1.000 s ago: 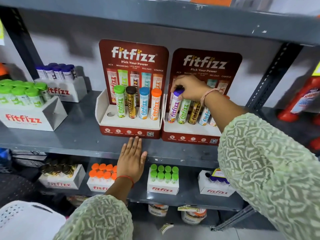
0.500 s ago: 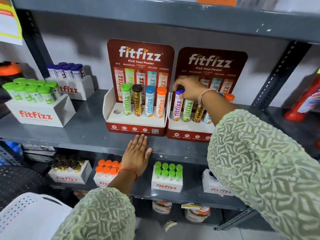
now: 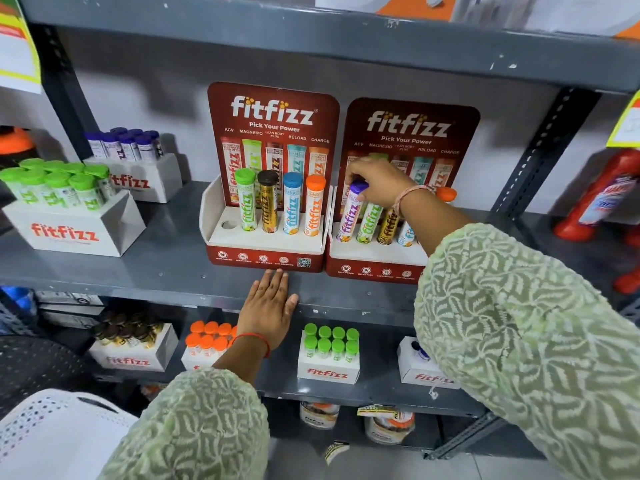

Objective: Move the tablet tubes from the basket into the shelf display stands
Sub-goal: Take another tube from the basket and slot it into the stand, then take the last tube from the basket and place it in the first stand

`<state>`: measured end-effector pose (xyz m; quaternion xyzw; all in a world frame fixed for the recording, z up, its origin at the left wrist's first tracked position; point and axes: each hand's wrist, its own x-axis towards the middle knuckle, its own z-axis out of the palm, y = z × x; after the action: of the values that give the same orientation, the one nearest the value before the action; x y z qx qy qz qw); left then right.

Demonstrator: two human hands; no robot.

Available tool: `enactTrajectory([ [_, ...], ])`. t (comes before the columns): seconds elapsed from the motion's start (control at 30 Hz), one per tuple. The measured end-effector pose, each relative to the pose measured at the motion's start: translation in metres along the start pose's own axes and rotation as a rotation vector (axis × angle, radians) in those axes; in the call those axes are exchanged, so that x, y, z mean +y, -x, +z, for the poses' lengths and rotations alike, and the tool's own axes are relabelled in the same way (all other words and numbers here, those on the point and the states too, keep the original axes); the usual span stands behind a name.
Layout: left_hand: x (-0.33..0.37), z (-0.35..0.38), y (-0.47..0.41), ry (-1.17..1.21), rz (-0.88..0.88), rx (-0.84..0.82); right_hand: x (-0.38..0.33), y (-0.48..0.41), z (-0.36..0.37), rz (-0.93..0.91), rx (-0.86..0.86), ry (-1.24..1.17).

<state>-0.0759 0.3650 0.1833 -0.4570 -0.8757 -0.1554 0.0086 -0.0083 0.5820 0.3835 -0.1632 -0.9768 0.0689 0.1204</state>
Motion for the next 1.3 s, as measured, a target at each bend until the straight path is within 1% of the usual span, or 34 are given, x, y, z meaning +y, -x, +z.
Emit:
enactTrajectory([
  [0.17,0.000,0.001,-0.001,-0.009,0.010,0.011,-0.001,0.001,0.004,-0.002,0.005,0.004],
  [0.3,-0.003,-0.004,-0.001,0.110,0.017,0.023,-0.003,0.009,0.005,0.067,0.017,-0.095],
  [0.33,-0.005,-0.005,0.002,0.146,0.016,0.050,-0.007,0.014,0.008,0.077,0.075,-0.098],
  [0.37,-0.009,-0.006,0.007,0.172,0.010,0.101,-0.013,0.021,0.014,0.068,0.190,-0.067],
  [0.43,-0.022,-0.004,0.022,0.188,-0.015,0.237,-0.031,0.035,0.036,-0.019,0.514,0.035],
  [0.47,-0.031,-0.003,0.032,0.186,-0.046,0.292,-0.043,0.041,0.053,-0.091,0.604,0.061],
  [0.5,-0.042,-0.001,0.044,0.180,-0.089,0.322,-0.057,0.045,0.072,-0.175,0.629,0.065],
  [0.57,-0.065,0.004,0.075,0.173,-0.184,0.329,-0.090,0.051,0.117,-0.330,0.552,0.044],
  [0.67,-0.096,0.013,0.131,0.141,-0.322,0.335,-0.144,0.053,0.176,-0.468,0.372,-0.021],
  [0.83,-0.147,0.034,0.239,0.069,-0.652,0.265,-0.249,0.061,0.254,-0.756,0.069,-0.079],
  [0.9,-0.161,0.044,0.284,0.045,-0.772,0.255,-0.292,0.065,0.292,-0.831,-0.048,-0.079],
  [0.97,-0.168,0.054,0.322,0.026,-0.870,0.259,-0.329,0.070,0.333,-0.900,-0.240,-0.123],
  [1.0,-0.172,0.059,0.340,0.016,-0.921,0.262,-0.349,0.074,0.351,-0.908,-0.367,-0.178],
  [1.1,-0.179,0.073,0.382,-0.015,-1.053,0.268,-0.404,0.084,0.394,-0.768,-0.590,-0.323],
  [1.13,-0.182,0.078,0.392,-0.027,-1.081,0.260,-0.422,0.087,0.406,-0.746,-0.635,-0.365],
  [1.23,-0.186,0.090,0.404,-0.090,-1.127,0.253,-0.480,0.087,0.440,-0.714,-0.685,-0.470],
  [1.3,-0.185,0.093,0.403,-0.125,-1.154,0.259,-0.512,0.086,0.461,-0.781,-0.759,-0.450],
])
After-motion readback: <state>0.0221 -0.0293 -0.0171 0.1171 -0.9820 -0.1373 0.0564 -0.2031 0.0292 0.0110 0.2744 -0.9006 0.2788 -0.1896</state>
